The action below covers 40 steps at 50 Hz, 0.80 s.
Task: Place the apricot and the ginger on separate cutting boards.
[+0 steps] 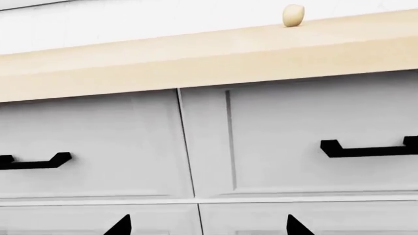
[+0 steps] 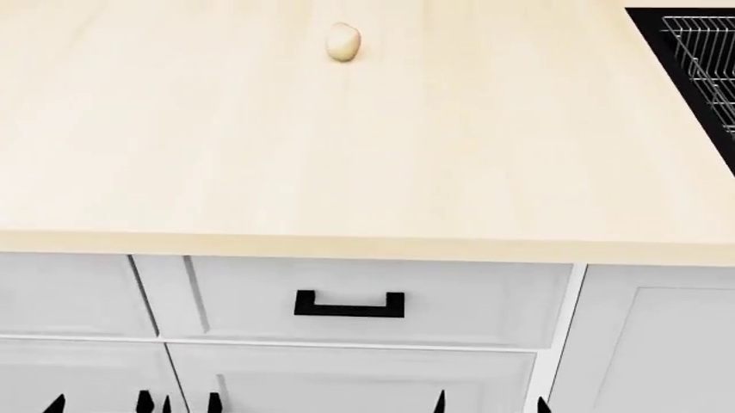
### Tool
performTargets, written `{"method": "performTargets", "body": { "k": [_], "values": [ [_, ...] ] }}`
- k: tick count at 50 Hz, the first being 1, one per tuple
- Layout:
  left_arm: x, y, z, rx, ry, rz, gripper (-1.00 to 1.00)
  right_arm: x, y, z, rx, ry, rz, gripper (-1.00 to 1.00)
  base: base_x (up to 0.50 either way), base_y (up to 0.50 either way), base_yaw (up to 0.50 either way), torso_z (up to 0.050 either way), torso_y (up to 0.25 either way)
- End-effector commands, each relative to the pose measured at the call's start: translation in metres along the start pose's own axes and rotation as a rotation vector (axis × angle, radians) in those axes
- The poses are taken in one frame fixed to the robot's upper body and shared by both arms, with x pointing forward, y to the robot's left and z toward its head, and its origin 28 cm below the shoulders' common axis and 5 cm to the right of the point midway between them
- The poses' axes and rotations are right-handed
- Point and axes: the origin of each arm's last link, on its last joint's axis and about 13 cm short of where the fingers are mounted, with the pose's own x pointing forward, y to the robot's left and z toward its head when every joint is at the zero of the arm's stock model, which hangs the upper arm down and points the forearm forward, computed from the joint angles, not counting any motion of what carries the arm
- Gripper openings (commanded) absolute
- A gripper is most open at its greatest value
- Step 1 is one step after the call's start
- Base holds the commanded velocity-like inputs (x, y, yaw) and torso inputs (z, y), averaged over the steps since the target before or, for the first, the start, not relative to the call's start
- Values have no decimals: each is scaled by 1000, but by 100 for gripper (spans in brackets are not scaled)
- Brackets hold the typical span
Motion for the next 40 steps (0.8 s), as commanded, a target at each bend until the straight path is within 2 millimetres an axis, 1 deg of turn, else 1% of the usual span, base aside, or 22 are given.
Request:
{"method": "performTargets", "body": {
  "k": [1, 8, 29, 40],
  "values": [
    [1, 0, 2, -39, -6, -10, 100, 1, 0, -1, 0, -2, -4, 100, 0, 0, 0, 0, 0],
    [0, -2, 5, -10, -59, -12, 100, 1, -1, 0, -4, -4, -6, 100, 0, 0, 0, 8, 0],
    [-2, 2, 5, -4, -77, -11, 100, 2, 0, 0, -9, -6, -8, 100, 0, 0, 0, 50, 0],
    [0, -2, 5, -5, -75, -14, 100, 1, 1, 0, -15, -7, 1, 100, 0, 0, 0, 50, 0]
  ]
}}
